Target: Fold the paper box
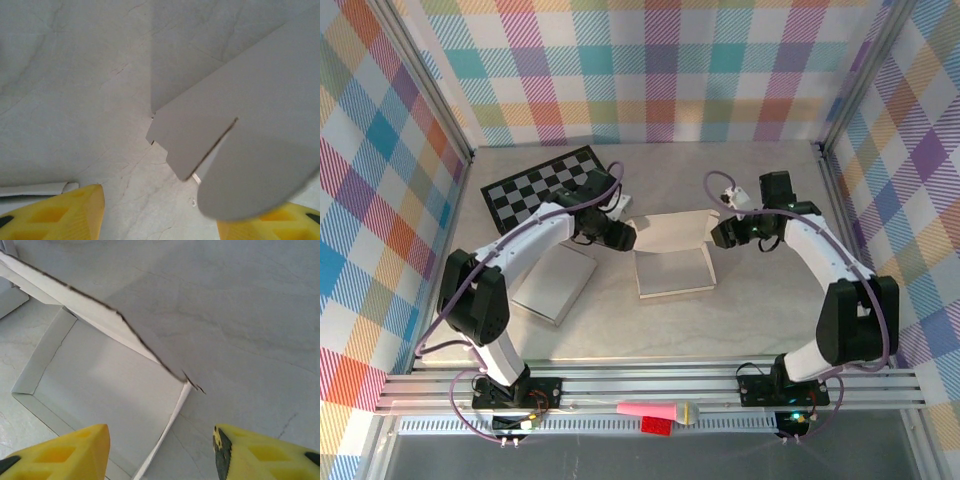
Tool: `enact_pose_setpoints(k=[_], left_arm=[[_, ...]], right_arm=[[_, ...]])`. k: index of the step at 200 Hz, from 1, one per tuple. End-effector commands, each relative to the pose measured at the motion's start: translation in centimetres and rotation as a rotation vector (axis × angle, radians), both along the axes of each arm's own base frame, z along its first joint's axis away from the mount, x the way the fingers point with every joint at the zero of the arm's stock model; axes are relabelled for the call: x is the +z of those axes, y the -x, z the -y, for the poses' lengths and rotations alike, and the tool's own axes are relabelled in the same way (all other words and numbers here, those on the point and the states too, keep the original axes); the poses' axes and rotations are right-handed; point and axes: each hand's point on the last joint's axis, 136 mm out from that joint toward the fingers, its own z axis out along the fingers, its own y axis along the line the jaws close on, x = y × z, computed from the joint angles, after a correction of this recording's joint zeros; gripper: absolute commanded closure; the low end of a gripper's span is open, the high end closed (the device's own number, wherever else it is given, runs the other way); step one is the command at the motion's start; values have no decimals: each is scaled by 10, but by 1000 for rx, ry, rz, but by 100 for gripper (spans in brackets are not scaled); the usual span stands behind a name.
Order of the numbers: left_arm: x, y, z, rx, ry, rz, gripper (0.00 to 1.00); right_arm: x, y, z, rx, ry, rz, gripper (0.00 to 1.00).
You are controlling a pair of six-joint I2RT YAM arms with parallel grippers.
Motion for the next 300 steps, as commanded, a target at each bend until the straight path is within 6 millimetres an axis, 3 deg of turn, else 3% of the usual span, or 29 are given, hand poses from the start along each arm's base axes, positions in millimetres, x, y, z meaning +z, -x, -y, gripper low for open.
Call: enact_pose_setpoints(k=[1,51,88,220,300], left_arm=[[7,-17,1,-6,2,42,42],[5,-25,11,-25,15,23,50],[5,-24,17,-42,35,2,62],[5,-33,24,-29,51,-7,88],[10,-39,20,14,41,28,98]], right_arm=[[17,-11,-11,72,-38,68,44],[21,-23,-19,86,-47,37,49],[17,-20,-22,100,-33,16,57],[10,-15,-27,109,43,-12,79],[12,-14,-22,64,85,-28,76]])
